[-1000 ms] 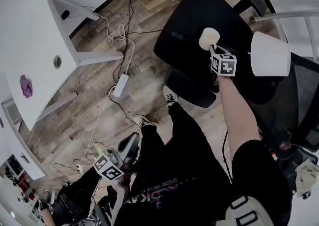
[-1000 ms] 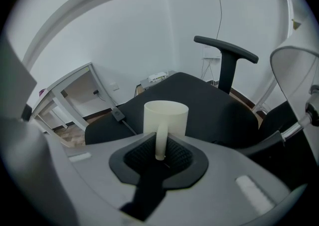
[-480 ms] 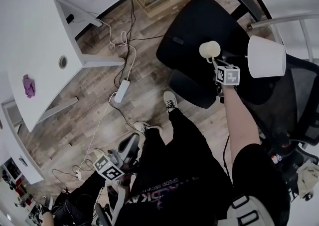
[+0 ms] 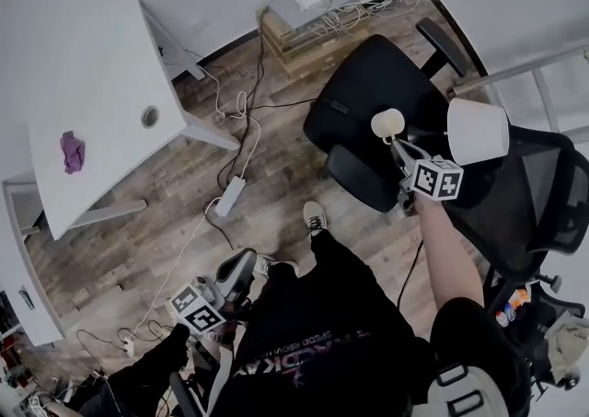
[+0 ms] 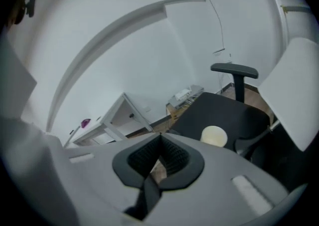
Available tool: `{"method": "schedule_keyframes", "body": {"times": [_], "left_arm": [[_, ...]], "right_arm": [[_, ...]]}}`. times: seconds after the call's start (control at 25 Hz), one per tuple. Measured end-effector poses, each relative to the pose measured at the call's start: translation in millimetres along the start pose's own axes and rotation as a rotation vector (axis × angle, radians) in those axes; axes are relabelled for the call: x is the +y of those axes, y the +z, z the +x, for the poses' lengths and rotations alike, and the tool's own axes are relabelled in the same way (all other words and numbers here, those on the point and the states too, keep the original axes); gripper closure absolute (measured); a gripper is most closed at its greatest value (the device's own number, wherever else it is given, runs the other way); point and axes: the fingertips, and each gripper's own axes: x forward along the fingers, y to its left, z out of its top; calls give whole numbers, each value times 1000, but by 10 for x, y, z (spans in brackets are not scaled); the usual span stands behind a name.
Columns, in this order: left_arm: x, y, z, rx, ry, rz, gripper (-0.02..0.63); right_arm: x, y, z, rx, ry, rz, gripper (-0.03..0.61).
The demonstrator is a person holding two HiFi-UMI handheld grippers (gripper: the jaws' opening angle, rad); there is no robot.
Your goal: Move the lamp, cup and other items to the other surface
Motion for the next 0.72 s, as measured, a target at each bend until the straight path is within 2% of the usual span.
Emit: {"method": "schedule_keyframes", "body": {"times": [0.16, 0.28, 0.44, 0.6, 0.72], "left_arm": [[-52, 152, -235, -65, -4, 56, 618], [-137, 267, -460, -120, -15, 75, 618], [-209, 435, -875, -171, -6, 106, 618], [-186, 547, -1318, -234, 33, 127, 618], [-194, 713, -1624, -298, 57, 151, 618]], "right_arm": [[1219, 215, -102, -26, 242, -114, 578], [2279, 119, -242, 8, 444, -233, 578], [3688, -302, -453, 95, 747, -399, 578], [4838, -932, -635, 223, 1016, -378, 577], [5579, -1264, -756, 261, 1150, -431, 577]]}}
